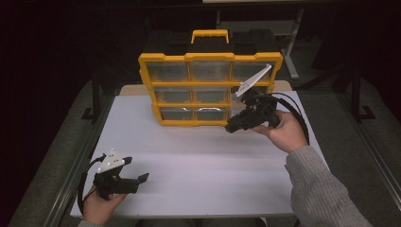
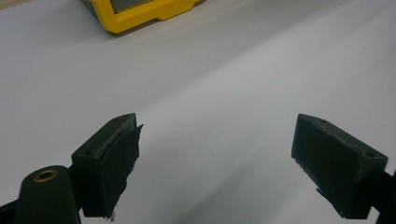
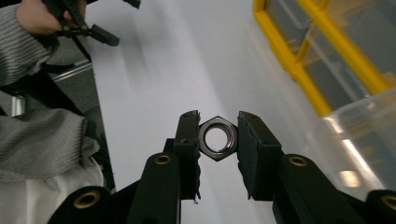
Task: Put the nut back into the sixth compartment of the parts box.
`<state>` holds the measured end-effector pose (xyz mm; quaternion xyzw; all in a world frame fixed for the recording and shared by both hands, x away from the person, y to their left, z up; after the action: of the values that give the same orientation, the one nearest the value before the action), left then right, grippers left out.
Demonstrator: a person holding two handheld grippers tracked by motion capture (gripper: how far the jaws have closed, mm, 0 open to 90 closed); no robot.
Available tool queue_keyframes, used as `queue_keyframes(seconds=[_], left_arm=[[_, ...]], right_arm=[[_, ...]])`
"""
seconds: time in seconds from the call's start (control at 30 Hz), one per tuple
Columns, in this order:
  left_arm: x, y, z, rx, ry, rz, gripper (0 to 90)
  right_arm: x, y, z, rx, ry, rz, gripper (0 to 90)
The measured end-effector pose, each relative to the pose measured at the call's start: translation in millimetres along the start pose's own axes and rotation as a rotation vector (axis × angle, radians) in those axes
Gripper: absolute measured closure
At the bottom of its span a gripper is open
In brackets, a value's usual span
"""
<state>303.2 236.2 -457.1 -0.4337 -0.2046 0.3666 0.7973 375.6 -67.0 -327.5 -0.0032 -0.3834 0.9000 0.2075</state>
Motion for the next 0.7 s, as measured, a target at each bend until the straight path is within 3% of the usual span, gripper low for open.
queue_keyframes(seconds=[0.3,0.57,0.7], left_arm=[[0.0,-0.3,0.9,0.000,0.001,-0.004,14.7],[0.2,-0.8,0.5,-0.006,0.000,-0.001,14.7],[0.1,-1.4,0.6,-0.014,0.001,0.005,14.6]], right_arm=[[-15.6,-16.5,20.1,-0.010,0.041,-0.001,69.1],[-35.2,-27.0,33.0,-0.031,0.082,-0.063,69.0],[-50.8,-24.1,34.3,-0.035,0.115,-0.091,69.0]])
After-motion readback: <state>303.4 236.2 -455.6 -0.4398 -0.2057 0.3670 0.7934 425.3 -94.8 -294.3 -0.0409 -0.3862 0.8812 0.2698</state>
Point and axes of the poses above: each handheld gripper's, and its own axes: z roughly backward along the jaws, y roughly out of its underside, x roughly to its left, the point moved 10 cm from there along -z, roughly forward along the jaws, and after that the axes turned 5 degrees about -x, right-handed, at the moved point
